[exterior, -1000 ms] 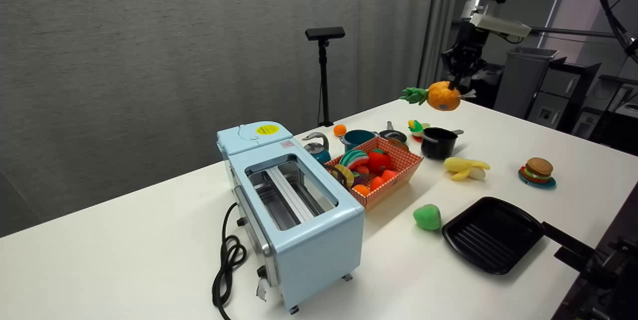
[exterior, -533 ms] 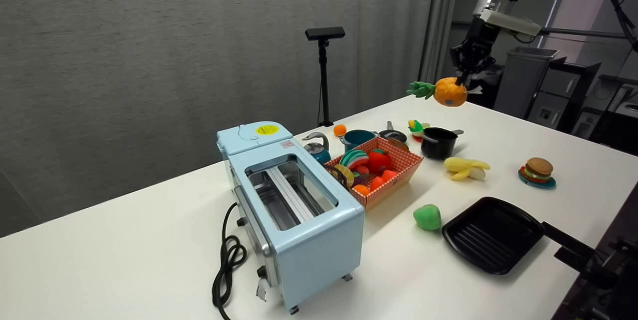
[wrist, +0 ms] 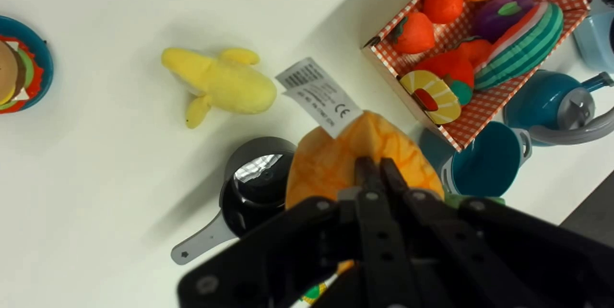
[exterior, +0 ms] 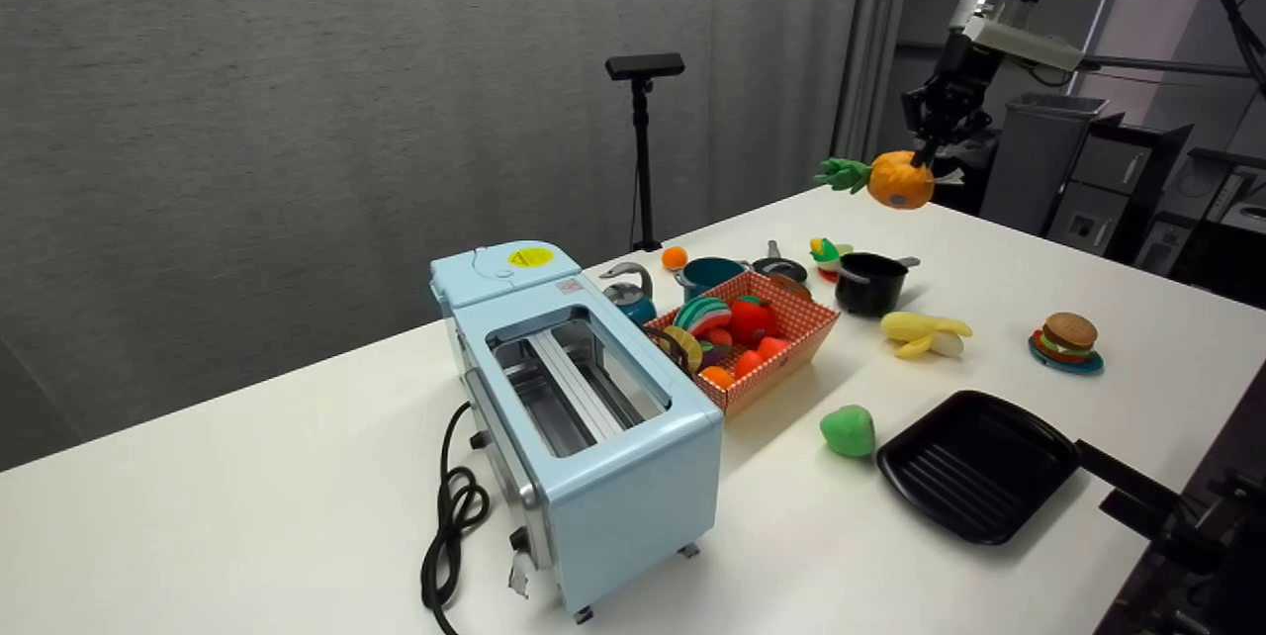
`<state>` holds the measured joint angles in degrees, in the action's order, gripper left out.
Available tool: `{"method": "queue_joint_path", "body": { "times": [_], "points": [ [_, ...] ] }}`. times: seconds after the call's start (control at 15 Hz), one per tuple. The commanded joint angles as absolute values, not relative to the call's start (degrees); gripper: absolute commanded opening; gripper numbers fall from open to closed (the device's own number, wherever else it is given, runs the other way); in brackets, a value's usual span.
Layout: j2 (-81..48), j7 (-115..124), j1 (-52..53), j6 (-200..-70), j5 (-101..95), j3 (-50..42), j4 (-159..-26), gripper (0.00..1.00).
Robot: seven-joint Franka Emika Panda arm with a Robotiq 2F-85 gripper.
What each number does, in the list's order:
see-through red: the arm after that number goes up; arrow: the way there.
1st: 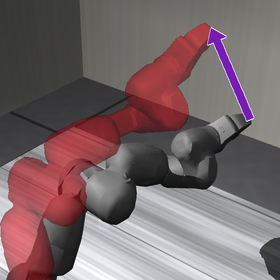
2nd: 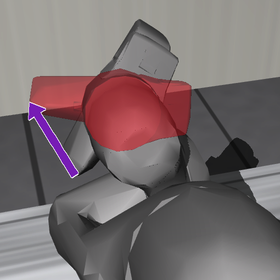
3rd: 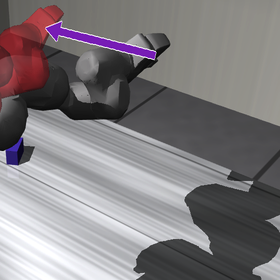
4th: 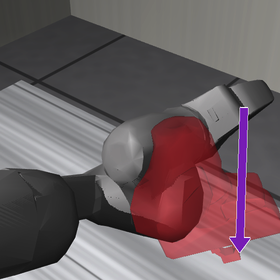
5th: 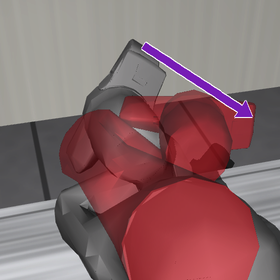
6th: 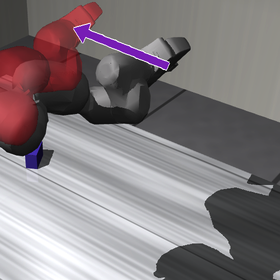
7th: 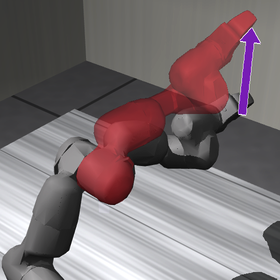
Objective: Take the pineapple plushie from the box and put it in the black pot
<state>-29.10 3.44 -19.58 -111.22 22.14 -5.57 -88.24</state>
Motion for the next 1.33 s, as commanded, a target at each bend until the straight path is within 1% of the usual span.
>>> {"method": "queue_joint_path", "body": {
  "times": [0.0, 0.4, 0.67, 0.73, 0.8, 0.87, 1.07, 1.2, 1.27],
  "points": [
    [-27.5, 2.1, -20.6, -109.7, 24.1, -6.4, -88.4, 0.01],
    [-26.8, 2.9, -22.5, -109.2, 23.5, -8.9, -86.7, 0.01],
    [-26.2, 3.9, -21.8, -110.4, 23.1, -9.1, -88.1, 0.01],
    [-26.4, 4.0, -21.6, -109.8, 22.7, -9.0, -88.0, 0.30],
    [-26.4, 4.1, -21.4, -110.0, 22.6, -9.0, -88.1, 0.31],
    [-26.5, 4.0, -21.2, -109.9, 22.5, -8.9, -88.2, 0.36],
    [-26.5, 4.1, -20.5, -110.0, 21.9, -8.8, -88.6, 0.60],
    [-26.5, 3.4, -20.1, -109.6, 21.8, -8.5, -89.0, 0.74],
    [-26.5, 3.5, -19.8, -109.6, 21.7, -8.5, -89.1, 0.82]
  ]
}}
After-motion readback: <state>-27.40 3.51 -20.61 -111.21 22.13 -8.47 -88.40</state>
